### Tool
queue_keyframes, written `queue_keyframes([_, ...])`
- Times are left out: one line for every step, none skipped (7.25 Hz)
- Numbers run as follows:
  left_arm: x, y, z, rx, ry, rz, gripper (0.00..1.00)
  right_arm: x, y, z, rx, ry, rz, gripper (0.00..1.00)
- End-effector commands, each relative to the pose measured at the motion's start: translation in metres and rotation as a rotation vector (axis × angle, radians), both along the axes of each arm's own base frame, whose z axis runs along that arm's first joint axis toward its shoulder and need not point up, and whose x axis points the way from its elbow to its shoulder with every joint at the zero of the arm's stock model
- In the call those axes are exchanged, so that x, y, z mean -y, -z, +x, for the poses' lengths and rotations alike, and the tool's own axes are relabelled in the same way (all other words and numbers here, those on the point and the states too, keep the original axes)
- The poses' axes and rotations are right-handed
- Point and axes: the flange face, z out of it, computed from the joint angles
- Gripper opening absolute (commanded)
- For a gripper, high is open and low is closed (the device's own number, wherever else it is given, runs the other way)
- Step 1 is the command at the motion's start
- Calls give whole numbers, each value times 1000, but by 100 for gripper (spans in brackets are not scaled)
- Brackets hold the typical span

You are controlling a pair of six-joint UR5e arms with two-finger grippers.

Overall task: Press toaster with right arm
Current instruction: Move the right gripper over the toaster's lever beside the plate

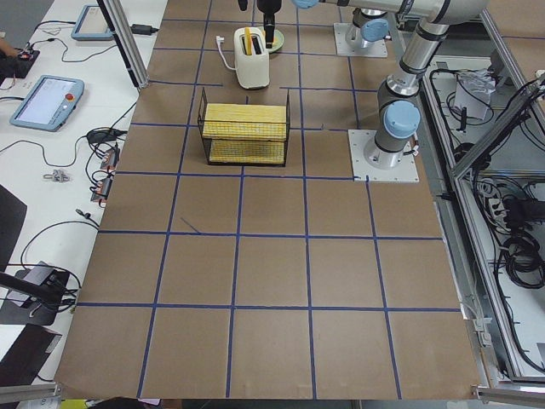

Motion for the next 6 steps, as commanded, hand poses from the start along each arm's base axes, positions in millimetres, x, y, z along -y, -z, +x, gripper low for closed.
queue_keyframes([0, 0, 0, 0, 0, 1, 100, 12, 20, -1, -7, -228, 5, 7])
queue_keyframes([0, 0, 0, 0, 0, 1, 100, 21, 36, 3, -6, -290, 9, 7])
queue_keyframes([0, 0, 0, 0, 0, 1, 100, 24, 48, 5, -8, -304, 26, 7])
queue_keyframes([0, 0, 0, 0, 0, 1, 100, 24, 61, 4, -20, -348, 34, 7])
queue_keyframes([0, 0, 0, 0, 0, -1, 100, 16, 85, -3, -20, -383, 50, 7])
queue_keyframes([0, 0, 0, 0, 0, 1, 100, 4, 107, -4, -21, -393, 49, 7])
